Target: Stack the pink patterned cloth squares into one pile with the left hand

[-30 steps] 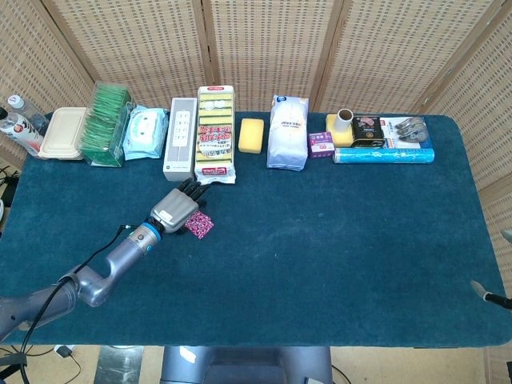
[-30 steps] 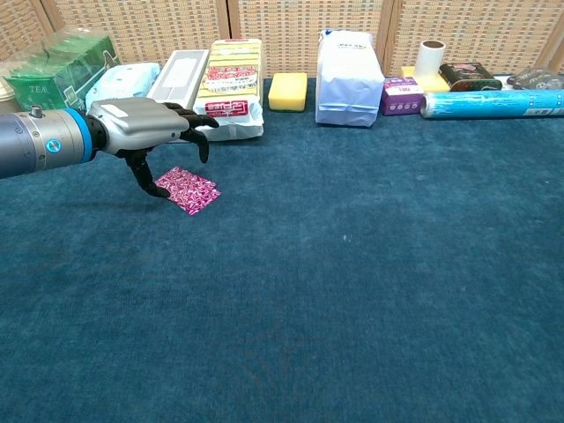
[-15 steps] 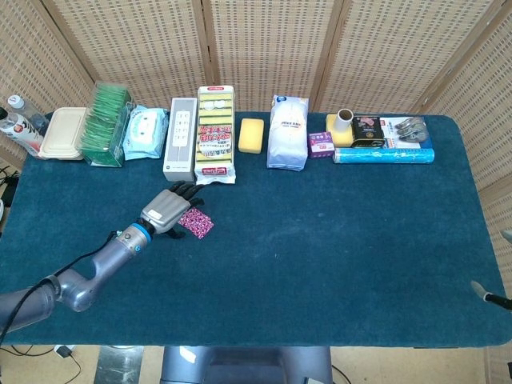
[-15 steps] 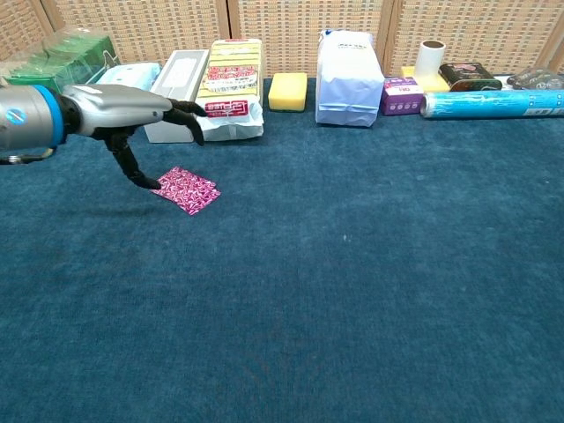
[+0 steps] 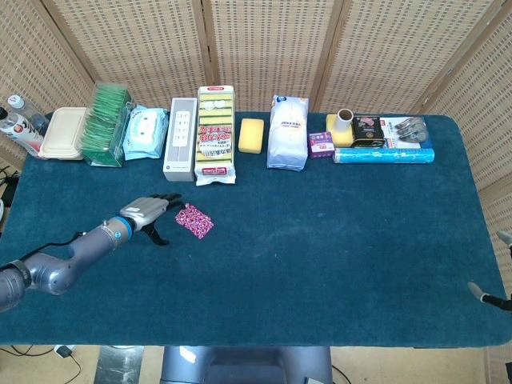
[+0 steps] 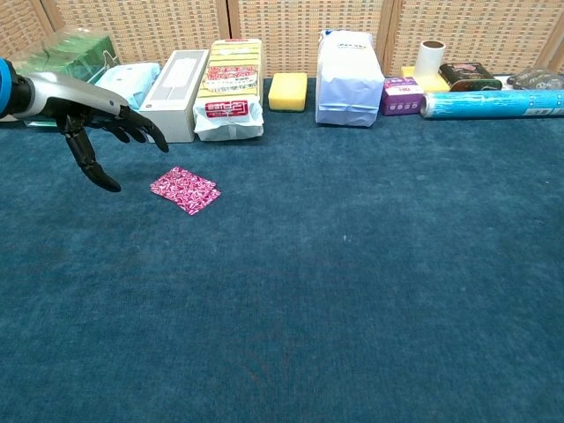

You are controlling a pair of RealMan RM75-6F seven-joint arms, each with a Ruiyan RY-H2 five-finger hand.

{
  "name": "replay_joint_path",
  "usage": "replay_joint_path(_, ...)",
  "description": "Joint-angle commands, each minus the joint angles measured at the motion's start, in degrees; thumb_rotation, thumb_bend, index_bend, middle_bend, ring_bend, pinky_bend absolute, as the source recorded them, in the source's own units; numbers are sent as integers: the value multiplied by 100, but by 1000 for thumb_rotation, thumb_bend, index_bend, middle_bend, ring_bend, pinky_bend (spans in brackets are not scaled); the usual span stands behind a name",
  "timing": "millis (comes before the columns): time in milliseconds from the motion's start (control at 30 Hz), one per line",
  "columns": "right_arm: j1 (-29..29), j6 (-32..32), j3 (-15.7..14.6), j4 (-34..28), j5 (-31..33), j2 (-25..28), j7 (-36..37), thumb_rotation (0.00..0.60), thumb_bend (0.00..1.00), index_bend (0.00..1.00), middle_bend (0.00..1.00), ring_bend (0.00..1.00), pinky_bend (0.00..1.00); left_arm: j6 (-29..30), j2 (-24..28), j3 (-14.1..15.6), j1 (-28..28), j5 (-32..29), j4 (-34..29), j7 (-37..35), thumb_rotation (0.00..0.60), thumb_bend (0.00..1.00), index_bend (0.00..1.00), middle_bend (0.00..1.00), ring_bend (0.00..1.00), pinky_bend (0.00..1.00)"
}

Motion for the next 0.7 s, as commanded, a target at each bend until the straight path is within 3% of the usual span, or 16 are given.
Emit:
replay_joint_path(33,6,-18,-1,1,6,3,6,600,42,137,54,0,0,-179,-105,80,-131,-178,330,-131,600,194,128,0,0,31)
replay_joint_path(300,35,-61,-5,5,8,-4,-14,600,42,137,54,0,0,-609,-463,732,-657,-848,1113,-237,600,199,128,0,0,31)
replay_joint_path(433,35,-63,-9,7,10,-8,-20,600,42,136,54,0,0,-755,-627,897,-868,-1053,1301,-366,600,199,128,0,0,31)
replay_joint_path(700,45,-82,-4,16,32,-11,-17,600,42,136,54,0,0,-491,-895,1494,-1470,-1411,1428,-321,600,199,117,0,0,31)
